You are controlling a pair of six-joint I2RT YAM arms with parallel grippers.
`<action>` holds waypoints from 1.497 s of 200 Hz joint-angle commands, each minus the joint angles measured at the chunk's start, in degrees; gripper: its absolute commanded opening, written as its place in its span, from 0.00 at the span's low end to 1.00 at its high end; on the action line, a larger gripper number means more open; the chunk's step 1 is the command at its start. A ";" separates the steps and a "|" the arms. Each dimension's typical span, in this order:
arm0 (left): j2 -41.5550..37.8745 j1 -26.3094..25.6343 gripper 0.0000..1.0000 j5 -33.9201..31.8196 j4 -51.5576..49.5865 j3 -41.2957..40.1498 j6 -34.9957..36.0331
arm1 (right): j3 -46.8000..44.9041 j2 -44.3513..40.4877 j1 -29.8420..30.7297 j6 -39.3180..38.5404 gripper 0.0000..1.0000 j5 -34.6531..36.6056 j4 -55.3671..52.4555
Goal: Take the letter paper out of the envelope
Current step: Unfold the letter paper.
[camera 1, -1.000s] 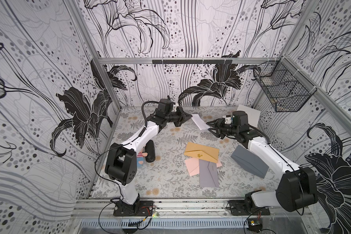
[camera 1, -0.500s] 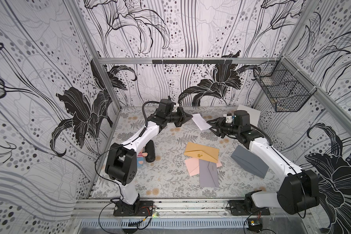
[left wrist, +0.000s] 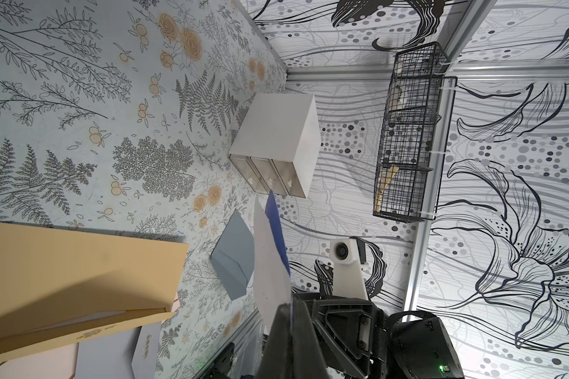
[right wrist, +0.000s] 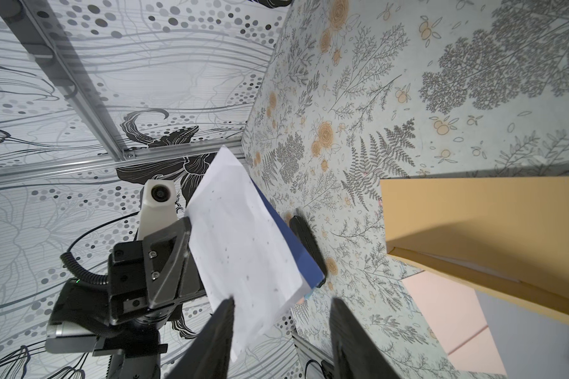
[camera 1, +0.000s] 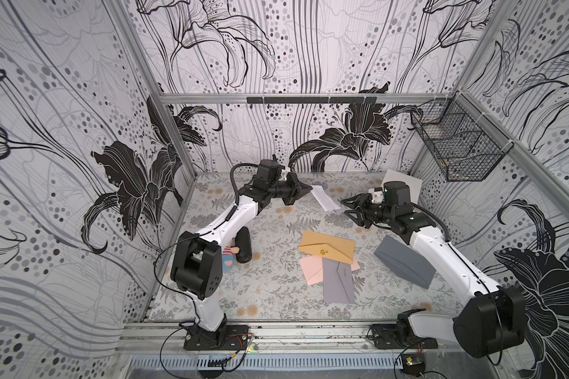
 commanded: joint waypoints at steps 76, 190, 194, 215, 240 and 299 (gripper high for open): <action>0.77 -0.78 0.00 -0.01 3.10 0.18 -0.26 | -2.50 2.64 -0.18 6.10 0.49 -3.08 10.01; 2.57 -1.66 0.00 -0.59 6.99 -0.96 -2.70 | -5.11 2.14 -0.13 11.88 0.46 -3.92 18.47; 2.72 -1.74 0.00 -0.56 7.20 -0.96 -2.92 | -5.16 2.14 -0.13 12.11 0.46 -3.93 18.87; 3.37 -2.05 0.00 -0.79 8.48 -0.96 -3.87 | -5.22 1.97 0.08 12.89 0.45 -4.16 20.21; 4.20 -2.58 0.00 -1.26 10.71 -0.79 -5.33 | -5.50 1.79 0.81 13.50 0.45 -3.87 21.16; 5.44 -4.00 0.00 -2.56 12.50 -0.61 -7.17 | -4.82 2.14 2.47 13.88 0.41 -2.98 22.08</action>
